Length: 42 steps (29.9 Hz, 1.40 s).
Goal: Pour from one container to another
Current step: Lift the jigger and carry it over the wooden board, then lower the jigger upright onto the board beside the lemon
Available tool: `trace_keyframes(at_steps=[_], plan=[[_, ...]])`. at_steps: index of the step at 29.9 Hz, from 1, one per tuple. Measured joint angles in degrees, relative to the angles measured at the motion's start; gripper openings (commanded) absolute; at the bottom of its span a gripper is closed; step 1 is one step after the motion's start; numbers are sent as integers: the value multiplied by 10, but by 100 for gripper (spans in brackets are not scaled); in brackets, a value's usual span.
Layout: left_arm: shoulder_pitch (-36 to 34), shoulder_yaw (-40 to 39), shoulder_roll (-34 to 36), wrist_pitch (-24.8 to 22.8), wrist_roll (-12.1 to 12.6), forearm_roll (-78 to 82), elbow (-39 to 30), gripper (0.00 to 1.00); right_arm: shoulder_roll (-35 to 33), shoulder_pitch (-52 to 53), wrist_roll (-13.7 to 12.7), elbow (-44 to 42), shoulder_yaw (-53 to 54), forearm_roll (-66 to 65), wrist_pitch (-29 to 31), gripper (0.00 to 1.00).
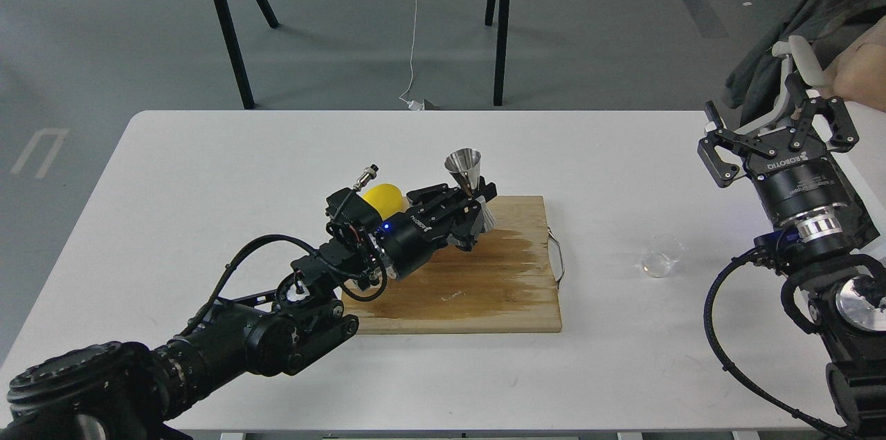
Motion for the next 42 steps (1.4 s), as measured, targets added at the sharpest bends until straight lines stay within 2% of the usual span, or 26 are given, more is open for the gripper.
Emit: trace_keyframes(at_steps=[7, 14, 38, 42], plan=[[12, 26, 0, 0, 0, 2, 54, 6, -2, 2, 0, -1, -2, 0, 0, 99], [21, 28, 0, 0, 0, 1, 61, 8, -3, 2, 0, -1, -2, 0, 0, 99], [34, 28, 0, 0, 0, 1, 61, 35, -3, 0, 0, 0, -3, 0, 0, 99], [34, 28, 0, 0, 0, 0, 61, 44, -3, 0, 0, 0, -5, 0, 0, 99]])
